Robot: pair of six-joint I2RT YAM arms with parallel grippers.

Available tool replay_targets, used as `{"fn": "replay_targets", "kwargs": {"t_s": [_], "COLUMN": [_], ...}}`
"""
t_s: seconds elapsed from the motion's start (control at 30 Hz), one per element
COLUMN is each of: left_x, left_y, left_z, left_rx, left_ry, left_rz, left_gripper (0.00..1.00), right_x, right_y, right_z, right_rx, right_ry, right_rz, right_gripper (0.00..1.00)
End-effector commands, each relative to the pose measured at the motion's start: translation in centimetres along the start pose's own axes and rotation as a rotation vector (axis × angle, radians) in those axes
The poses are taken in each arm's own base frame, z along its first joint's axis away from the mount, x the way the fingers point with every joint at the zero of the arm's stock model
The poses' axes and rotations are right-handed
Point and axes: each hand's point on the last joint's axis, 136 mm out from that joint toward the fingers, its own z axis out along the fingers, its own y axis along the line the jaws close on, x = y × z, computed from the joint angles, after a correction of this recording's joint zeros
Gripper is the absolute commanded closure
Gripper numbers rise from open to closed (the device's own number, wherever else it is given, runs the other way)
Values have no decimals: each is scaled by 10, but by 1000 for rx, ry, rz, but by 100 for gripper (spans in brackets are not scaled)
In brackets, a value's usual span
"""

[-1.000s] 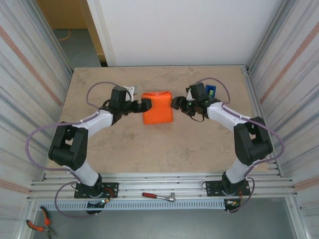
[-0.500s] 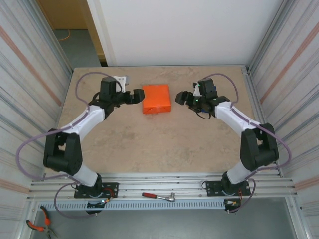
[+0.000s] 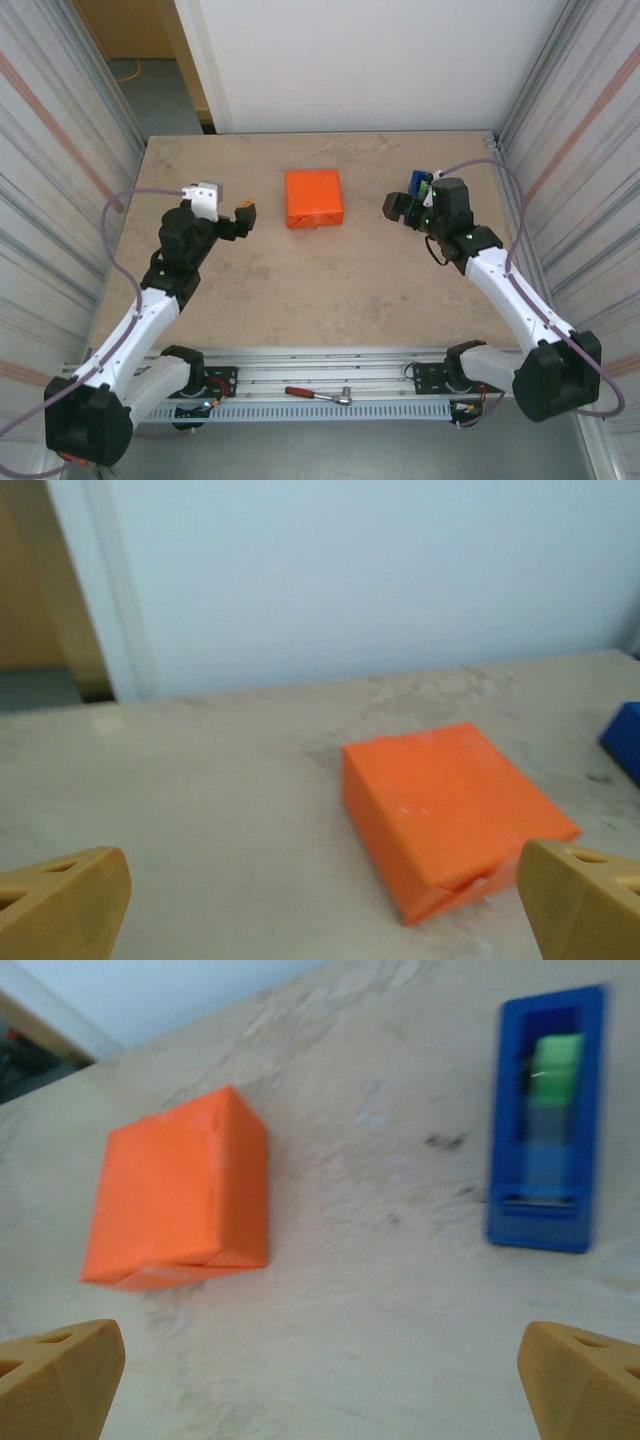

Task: Wrap the gift box in paper
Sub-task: Reset both arms

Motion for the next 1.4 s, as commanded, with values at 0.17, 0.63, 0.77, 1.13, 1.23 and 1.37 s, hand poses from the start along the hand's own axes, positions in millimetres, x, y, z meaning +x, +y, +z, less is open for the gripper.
{"fn": "replay_targets", "kwargs": {"t_s": [0.17, 0.63, 0.77, 1.13, 1.23, 1.37], "left_x": [35, 100, 106, 134, 138, 162], "left_y": [48, 85, 76, 73, 72, 65], "left_z": [-11, 10, 19, 28, 37, 49], "left_rx": [-196, -266, -216, -196, -167, -119], "left_ry": [25, 82, 86, 116, 132, 139], "left_rz": [201, 146, 132, 103, 76, 96], "left_gripper": [1, 1, 1, 1, 1, 1], "right_x": [-26, 4, 12, 22, 17, 19], "right_y": [-56, -137, -149, -157, -154, -174], "right_z": [-24, -8, 7, 49, 55, 53], "right_rx": [245, 361, 385, 324, 268, 233], "right_ry": [-188, -227, -243, -279, -274, -355], "right_rz": [-180, -168, -174, -204, -237, -166], "right_gripper": [1, 1, 1, 1, 1, 1]}}
